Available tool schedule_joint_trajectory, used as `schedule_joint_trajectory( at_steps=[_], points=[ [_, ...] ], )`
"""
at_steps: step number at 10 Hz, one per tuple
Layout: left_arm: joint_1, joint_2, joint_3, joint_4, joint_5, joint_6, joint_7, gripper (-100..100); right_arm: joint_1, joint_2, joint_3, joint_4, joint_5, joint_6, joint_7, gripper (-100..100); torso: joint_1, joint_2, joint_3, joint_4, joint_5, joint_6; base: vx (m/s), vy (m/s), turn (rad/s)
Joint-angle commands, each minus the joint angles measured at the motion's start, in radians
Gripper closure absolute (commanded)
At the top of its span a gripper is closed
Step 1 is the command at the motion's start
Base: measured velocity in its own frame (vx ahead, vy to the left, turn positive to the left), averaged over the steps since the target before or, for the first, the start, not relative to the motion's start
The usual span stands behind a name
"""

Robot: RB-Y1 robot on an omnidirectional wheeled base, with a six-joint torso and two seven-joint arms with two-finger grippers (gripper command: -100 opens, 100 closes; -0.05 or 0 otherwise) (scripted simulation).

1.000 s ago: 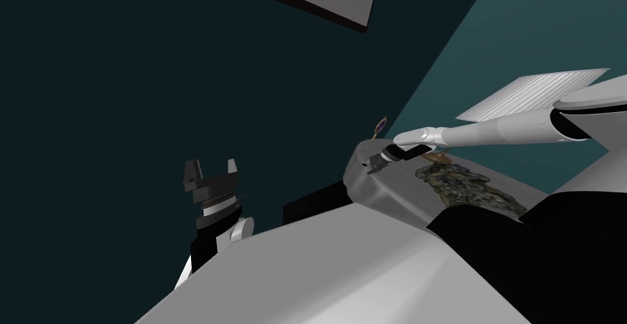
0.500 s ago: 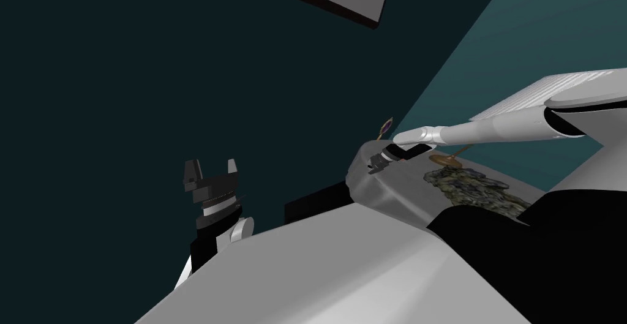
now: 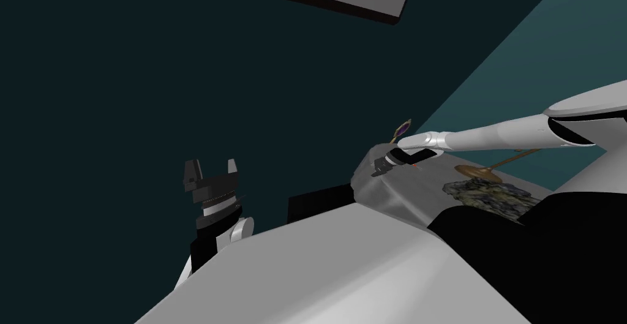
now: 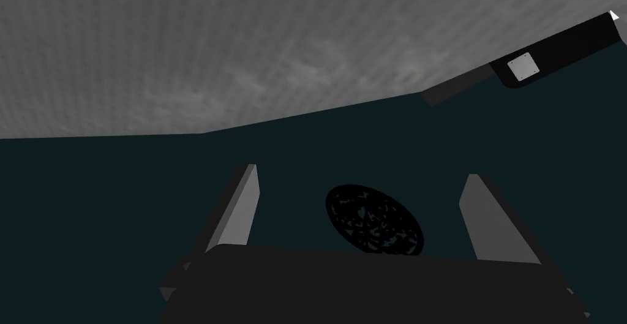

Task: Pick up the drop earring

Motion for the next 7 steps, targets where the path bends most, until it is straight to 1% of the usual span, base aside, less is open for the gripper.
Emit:
schedule_joint_trajectory(
  at_steps=[1,5,6,7],
  points=[
    [0.000,0.000,0.000,0.000,0.000,0.000,0.000,0,0.000,0.000,0.000,0.000,0.000,0.000,0.000,100,0.000,0.000,0.000,0.000,0.000,0.000,-0.008,-0.002,0.000],
    [0.000,0.000,0.000,0.000,0.000,0.000,0.000,0,-0.002,-0.003,-0.003,-0.001,0.003,0.000,0.007,100,0.001,-0.005,-0.003,-0.002,0.000,0.003,-0.001,-0.001,0.010],
    [0.000,0.000,0.000,0.000,0.000,0.000,0.000,0,-0.002,-0.003,-0.003,-0.001,0.003,0.000,0.008,0,0.001,-0.005,-0.004,-0.002,0.000,0.004,0.000,0.000,0.000],
    [0.000,0.000,0.000,0.000,0.000,0.000,0.000,0,0.007,-0.001,-0.005,0.001,-0.002,0.001,0.000,100,0.000,-0.005,-0.004,-0.002,0.000,0.004,0.012,0.007,-0.267]
  ],
)
